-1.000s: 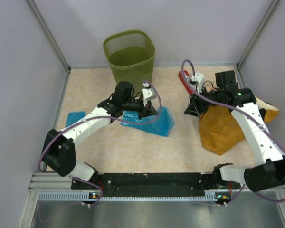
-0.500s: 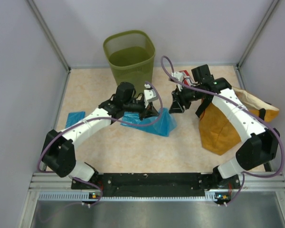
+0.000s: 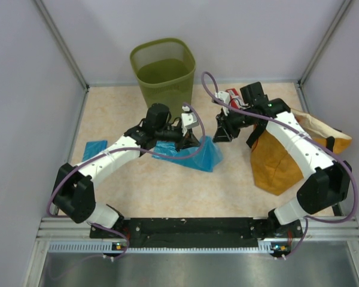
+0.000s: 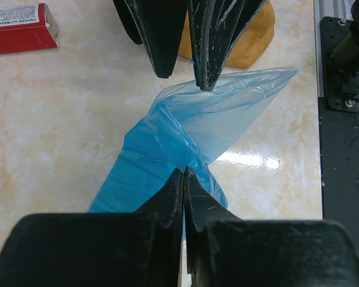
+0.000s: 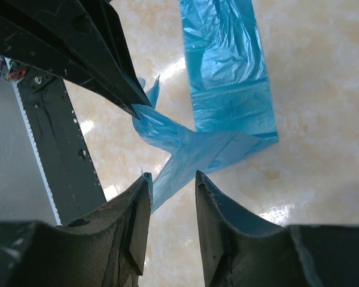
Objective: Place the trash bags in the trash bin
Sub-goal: Unfold the trash bag at the center of the board.
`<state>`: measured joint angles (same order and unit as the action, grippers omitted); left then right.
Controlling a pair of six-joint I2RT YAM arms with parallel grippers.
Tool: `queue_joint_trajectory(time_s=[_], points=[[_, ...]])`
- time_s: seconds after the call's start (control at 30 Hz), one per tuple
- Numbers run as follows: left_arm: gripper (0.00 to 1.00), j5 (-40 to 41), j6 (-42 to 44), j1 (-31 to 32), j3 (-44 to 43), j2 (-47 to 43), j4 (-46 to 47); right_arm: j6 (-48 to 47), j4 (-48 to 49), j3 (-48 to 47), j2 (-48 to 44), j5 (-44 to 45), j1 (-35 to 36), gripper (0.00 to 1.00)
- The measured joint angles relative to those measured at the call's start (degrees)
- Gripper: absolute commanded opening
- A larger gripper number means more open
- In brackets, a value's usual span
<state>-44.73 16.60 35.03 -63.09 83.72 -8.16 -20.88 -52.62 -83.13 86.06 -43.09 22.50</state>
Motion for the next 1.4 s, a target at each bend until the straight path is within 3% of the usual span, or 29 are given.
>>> queue_joint_trajectory(time_s=[0.73,0.83,1.0,1.3,1.4], points=[[0.0,-0.1,0.0,0.1,0.0,0.0,0.0,-0.2,0.9,1.4,0.2,3.2,0.0,0.34],[0.0,-0.3,0.0,0.1,0.0,0.0,0.0,-0.6,0.9,1.4,0.2,3.7,0.0,0.26],[0.0,-0.5,0.0,0.2,0.0,0.0,0.0,-1.3,0.9,1.4,0.3,4.1,0.0,0.01],[0.0,0.4,0.6,0.3,0.0,0.0,-0.1,-1.6,0.8,1.4,0.4,4.0,0.0,0.0],[0.07,1.3,1.4,0.3,-0.3,0.0,-1.2,-1.6,0.6,1.4,0.3,3.8,0.0,0.0]])
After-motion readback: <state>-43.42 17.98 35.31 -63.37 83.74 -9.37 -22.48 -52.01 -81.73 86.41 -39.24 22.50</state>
